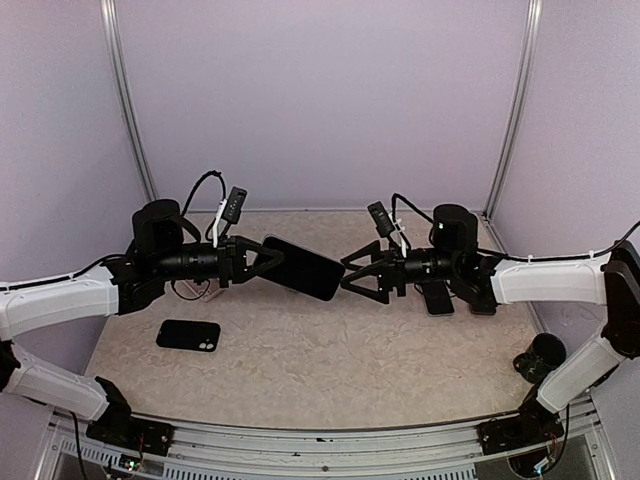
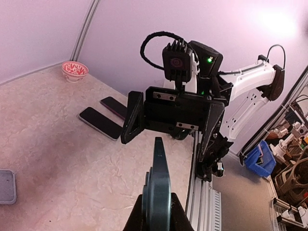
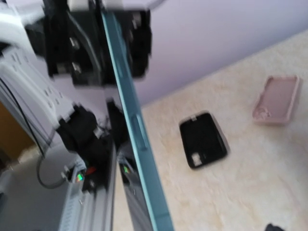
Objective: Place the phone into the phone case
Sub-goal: Pass from the left arm to the right
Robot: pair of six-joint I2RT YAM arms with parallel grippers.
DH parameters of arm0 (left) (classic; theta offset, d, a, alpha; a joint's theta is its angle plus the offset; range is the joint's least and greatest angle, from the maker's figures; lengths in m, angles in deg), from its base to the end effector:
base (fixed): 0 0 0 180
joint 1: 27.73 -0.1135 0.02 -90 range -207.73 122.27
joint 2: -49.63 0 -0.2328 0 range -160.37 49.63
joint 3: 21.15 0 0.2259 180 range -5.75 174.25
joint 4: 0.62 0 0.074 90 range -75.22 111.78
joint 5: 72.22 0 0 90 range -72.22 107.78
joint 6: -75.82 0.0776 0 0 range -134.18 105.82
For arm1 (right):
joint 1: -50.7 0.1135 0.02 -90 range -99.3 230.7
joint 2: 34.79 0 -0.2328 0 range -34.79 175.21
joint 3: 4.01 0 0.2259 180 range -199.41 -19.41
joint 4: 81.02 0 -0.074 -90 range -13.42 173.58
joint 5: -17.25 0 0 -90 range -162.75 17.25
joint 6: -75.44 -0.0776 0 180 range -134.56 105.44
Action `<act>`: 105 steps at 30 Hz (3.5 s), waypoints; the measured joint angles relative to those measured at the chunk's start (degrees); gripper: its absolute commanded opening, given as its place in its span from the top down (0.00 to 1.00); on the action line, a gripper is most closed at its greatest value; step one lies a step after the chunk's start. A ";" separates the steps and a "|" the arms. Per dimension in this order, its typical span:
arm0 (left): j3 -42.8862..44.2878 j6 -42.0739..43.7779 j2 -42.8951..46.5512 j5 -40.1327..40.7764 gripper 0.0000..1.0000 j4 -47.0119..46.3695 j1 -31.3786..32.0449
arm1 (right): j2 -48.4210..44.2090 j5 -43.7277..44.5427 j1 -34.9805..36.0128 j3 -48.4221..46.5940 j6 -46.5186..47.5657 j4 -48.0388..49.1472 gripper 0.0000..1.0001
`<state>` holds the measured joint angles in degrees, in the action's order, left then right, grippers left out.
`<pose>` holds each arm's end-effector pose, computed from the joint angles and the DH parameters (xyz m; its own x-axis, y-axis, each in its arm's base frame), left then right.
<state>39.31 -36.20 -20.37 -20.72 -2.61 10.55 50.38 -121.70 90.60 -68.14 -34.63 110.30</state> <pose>0.2030 -0.2217 0.2771 -0.4590 -0.0115 -0.8883 0.8599 0.2456 -0.4475 0.2190 0.2594 0.2433 -0.4619 -0.0925 -0.8821 -0.8868 0.0625 0.4578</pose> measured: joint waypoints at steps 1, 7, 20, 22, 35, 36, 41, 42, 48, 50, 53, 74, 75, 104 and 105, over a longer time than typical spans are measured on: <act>-0.74 -1.16 0.02 0.04 1.00 -1.95 0.00 | 0.00 -0.09 -0.02 0.31 -1.95 2.12 0.01; -5.88 -7.98 0.07 0.68 1.00 -13.97 0.00 | 1.20 -1.14 -0.07 1.53 -12.66 15.80 0.01; -7.80 -17.22 -5.09 4.09 1.00 -31.65 1.16 | 6.45 -4.61 -0.07 3.65 -23.61 30.86 0.01; -7.80 -18.16 -7.06 4.46 1.00 -33.86 1.73 | 6.47 -4.66 -0.07 3.65 -24.04 31.52 0.01; -6.95 -22.77 -18.40 5.07 1.00 -41.81 3.54 | 6.47 -4.81 -0.07 3.65 -25.07 32.35 0.02; -6.95 -22.77 -18.45 5.42 1.00 -42.05 3.54 | 6.47 -4.81 -0.07 3.67 -25.11 32.41 0.02; -6.36 -22.77 -18.51 6.51 1.00 -44.35 3.54 | 6.47 -4.81 -0.07 3.69 -25.64 33.20 0.04; -6.29 -22.80 -18.58 6.69 1.00 -44.87 3.54 | 6.49 -4.83 -0.07 3.69 -25.81 33.42 0.05; -6.12 -23.30 -20.24 7.74 1.00 -47.47 3.56 | 7.13 -4.98 -0.07 3.80 -27.08 35.34 0.11; -6.10 -23.85 -20.98 7.72 1.00 -48.19 3.61 | 7.37 -5.01 -0.11 3.91 -27.58 35.54 0.12; -5.49 -24.33 -22.01 7.69 1.00 -48.59 3.74 | 7.74 -5.01 -0.17 3.93 -27.98 35.80 0.16; -3.50 -24.98 -23.15 6.43 1.00 -49.46 4.35 | 9.14 -3.74 -0.81 3.91 -29.55 36.37 0.81; -3.50 -24.85 -23.15 6.45 1.00 -49.29 4.35 | 9.14 -3.61 -0.81 3.91 -29.24 36.06 0.85; -3.74 -19.65 -13.77 15.02 0.01 -34.16 -5.18 | 8.68 -0.63 -1.46 3.85 -20.46 19.58 1.00; -3.65 -19.43 -13.73 15.34 0.01 -32.79 -6.10 | 8.68 -0.13 -1.46 3.87 -20.33 18.95 1.00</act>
<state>35.66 -55.63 -34.09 -5.37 -35.39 4.45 59.06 -121.83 89.14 -64.27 -54.96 129.25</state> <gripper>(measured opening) 0.988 0.059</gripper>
